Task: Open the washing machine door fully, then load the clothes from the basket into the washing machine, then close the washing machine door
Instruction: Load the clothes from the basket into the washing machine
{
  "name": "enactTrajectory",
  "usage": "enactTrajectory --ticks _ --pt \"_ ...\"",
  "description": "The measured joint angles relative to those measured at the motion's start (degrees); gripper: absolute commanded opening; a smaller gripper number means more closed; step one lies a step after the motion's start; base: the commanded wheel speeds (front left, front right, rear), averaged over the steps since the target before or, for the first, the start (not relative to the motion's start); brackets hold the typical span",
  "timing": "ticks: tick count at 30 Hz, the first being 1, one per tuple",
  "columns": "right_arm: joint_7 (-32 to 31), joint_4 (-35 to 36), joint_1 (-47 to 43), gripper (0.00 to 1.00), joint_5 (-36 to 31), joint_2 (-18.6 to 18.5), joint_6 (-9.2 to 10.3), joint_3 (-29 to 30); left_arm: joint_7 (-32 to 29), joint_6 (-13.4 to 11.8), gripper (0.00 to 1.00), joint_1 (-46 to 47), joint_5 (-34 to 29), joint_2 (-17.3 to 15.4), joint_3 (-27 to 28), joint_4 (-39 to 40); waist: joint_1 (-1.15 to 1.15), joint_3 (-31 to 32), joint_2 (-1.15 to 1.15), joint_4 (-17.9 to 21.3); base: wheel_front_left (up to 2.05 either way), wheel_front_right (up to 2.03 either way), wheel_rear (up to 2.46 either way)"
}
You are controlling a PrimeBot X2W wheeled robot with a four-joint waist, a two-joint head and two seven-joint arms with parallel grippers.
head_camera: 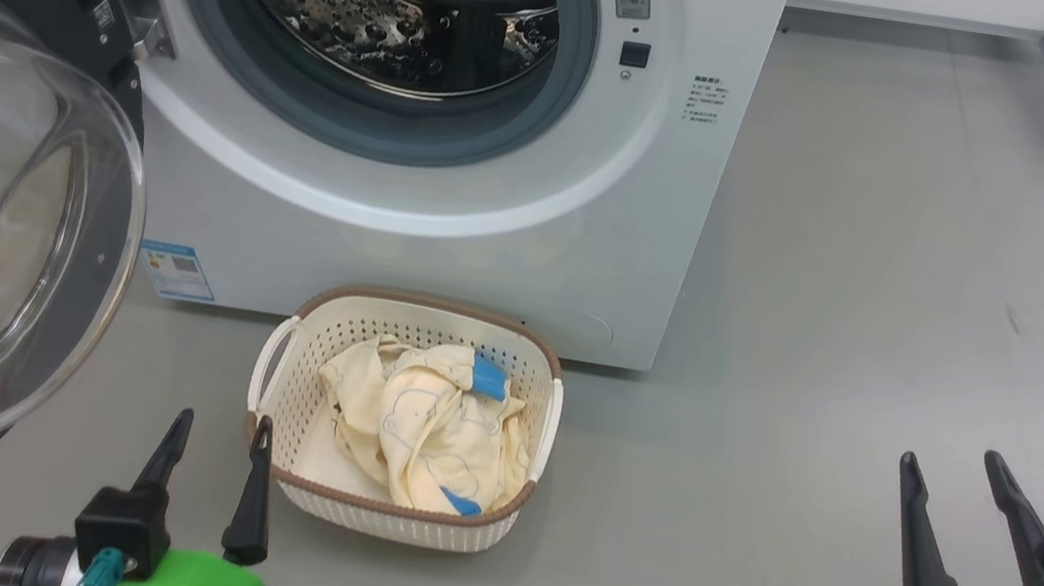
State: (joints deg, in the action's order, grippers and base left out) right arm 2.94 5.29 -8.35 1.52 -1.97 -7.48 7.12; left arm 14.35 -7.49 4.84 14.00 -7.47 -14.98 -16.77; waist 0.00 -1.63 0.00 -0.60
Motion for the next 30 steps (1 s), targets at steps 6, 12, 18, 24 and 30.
enactTrajectory --ticks 6,12,18,24,30 --pt "0.0 -0.2 -1.1 1.00 0.0 0.0 0.00 0.0 0.0 -0.1 1.00 0.0 -0.3 0.0 0.0 0.0 0.00 0.2 0.00 0.1 1.78 -1.78 0.00" --pt "0.0 -0.2 -1.1 1.00 0.2 0.0 0.00 -0.1 0.0 0.3 1.00 0.2 -0.4 0.0 -0.1 0.0 0.01 0.0 0.00 0.0 1.82 -1.81 -0.01" --pt "0.0 -0.1 -1.0 1.00 0.2 0.0 0.00 -0.1 0.0 0.5 1.00 0.6 -0.4 0.0 0.1 0.8 0.01 -0.1 0.00 -0.1 1.05 -1.05 0.00" --pt "0.0 -0.2 -1.0 1.00 0.2 0.0 0.00 -0.2 0.0 0.5 1.00 0.6 -0.4 0.3 0.4 1.7 0.00 -0.2 0.00 -0.2 0.33 -0.33 0.00" --pt "0.0 -0.3 -1.0 1.00 0.5 0.0 0.00 -0.2 0.0 0.9 1.00 0.6 -0.4 0.6 1.0 2.0 0.00 -0.6 0.00 -0.3 0.00 0.00 0.00"
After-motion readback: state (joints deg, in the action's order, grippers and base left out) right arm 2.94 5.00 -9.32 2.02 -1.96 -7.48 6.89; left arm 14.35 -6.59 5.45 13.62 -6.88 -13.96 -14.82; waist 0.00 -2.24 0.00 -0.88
